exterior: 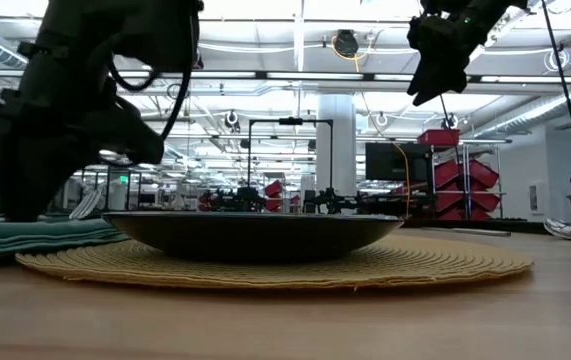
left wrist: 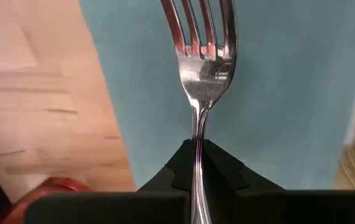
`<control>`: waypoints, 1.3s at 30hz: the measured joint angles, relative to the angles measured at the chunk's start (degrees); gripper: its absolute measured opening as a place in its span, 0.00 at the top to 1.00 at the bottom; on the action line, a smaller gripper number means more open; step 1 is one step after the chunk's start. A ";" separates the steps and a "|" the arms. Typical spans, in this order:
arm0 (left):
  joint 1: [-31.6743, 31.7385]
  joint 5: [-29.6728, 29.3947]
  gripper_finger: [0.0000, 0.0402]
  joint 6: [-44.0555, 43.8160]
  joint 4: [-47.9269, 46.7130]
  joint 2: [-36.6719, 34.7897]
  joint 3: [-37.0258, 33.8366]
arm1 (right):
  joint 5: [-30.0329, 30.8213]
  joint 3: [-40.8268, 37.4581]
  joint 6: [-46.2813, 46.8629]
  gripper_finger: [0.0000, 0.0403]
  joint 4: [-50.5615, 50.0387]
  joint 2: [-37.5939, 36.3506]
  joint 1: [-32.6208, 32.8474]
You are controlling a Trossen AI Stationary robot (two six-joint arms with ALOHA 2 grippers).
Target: Set table place
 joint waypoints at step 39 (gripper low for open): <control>2.09 0.57 0.69 9.94 0.83 -1.66 2.67 | 0.00 0.00 -0.31 0.48 0.39 0.00 -0.03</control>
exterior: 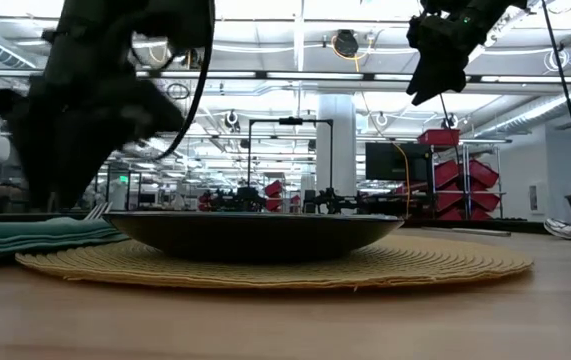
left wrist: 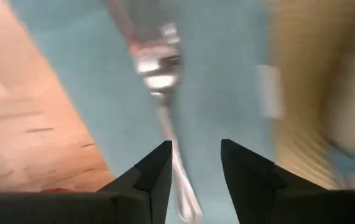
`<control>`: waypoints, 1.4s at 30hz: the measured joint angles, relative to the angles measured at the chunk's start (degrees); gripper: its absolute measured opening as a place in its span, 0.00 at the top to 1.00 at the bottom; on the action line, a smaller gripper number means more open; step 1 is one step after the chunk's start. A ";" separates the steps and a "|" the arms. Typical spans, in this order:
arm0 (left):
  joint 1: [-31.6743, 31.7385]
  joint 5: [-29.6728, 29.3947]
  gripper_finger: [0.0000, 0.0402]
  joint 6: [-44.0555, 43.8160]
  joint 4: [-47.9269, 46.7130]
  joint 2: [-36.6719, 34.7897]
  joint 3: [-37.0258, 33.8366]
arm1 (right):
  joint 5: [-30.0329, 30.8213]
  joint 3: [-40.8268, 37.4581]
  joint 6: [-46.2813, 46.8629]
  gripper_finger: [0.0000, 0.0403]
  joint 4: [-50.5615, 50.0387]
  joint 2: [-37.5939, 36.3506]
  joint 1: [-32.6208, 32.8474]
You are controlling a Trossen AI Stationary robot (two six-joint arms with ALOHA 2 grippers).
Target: Set table place
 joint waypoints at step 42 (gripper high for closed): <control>16.33 -37.96 0.69 98.13 31.38 -3.94 9.23 | 13.27 -16.99 26.32 0.48 -5.61 0.74 0.68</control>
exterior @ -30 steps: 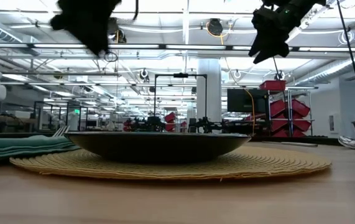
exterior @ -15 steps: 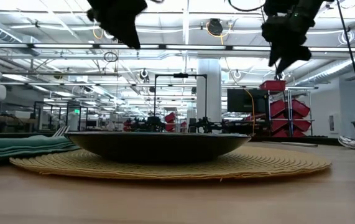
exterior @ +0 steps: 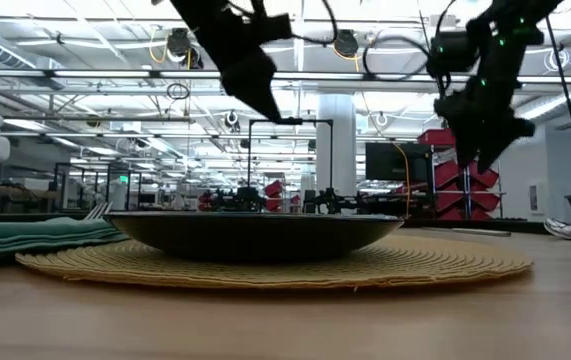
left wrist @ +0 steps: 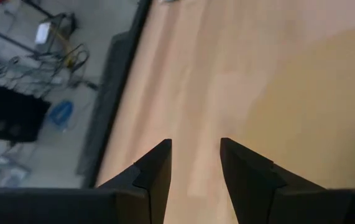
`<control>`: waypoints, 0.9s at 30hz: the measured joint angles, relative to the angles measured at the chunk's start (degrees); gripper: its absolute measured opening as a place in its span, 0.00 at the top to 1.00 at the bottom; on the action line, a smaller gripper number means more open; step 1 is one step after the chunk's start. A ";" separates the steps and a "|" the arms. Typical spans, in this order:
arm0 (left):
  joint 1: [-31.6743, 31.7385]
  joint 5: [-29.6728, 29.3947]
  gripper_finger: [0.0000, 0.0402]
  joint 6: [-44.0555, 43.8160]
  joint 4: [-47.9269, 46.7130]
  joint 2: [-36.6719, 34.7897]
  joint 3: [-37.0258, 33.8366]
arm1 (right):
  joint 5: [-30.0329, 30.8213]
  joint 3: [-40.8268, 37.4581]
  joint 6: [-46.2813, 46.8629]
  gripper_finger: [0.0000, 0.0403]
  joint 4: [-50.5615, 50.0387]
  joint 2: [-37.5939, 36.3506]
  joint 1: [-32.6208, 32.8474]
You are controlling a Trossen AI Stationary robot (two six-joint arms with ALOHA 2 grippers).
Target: Set table place
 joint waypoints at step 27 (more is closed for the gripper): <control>24.52 31.06 0.69 11.56 0.67 -10.86 0.04 | 5.34 -7.93 4.35 0.64 21.58 16.92 -3.85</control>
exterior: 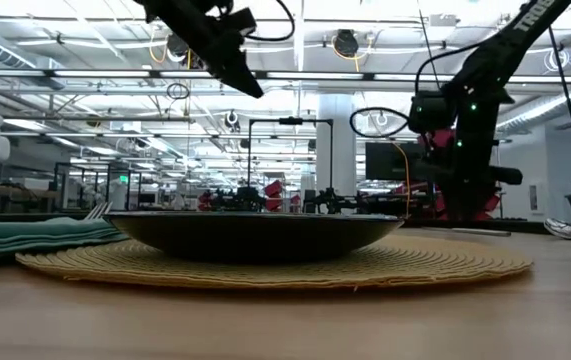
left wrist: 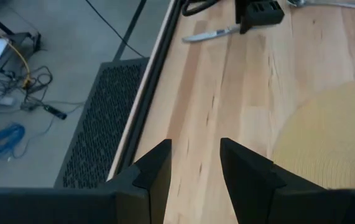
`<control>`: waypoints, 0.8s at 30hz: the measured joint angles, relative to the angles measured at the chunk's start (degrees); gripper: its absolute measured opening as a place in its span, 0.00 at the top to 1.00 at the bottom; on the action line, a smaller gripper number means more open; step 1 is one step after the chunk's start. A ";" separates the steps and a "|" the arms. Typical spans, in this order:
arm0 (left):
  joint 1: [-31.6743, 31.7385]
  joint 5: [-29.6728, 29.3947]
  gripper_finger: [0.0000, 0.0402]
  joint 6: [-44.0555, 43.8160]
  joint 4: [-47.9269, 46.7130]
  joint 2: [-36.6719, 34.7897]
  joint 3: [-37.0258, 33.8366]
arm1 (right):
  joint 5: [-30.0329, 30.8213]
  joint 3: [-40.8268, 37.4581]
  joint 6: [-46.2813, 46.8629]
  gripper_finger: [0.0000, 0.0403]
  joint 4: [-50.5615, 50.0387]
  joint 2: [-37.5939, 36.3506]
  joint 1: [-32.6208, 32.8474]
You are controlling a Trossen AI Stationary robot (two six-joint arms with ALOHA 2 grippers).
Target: Set table place
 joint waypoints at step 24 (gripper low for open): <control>-0.15 2.25 0.69 -1.48 -6.43 -11.14 -0.02 | -1.86 0.26 -0.23 0.95 0.18 5.81 -1.80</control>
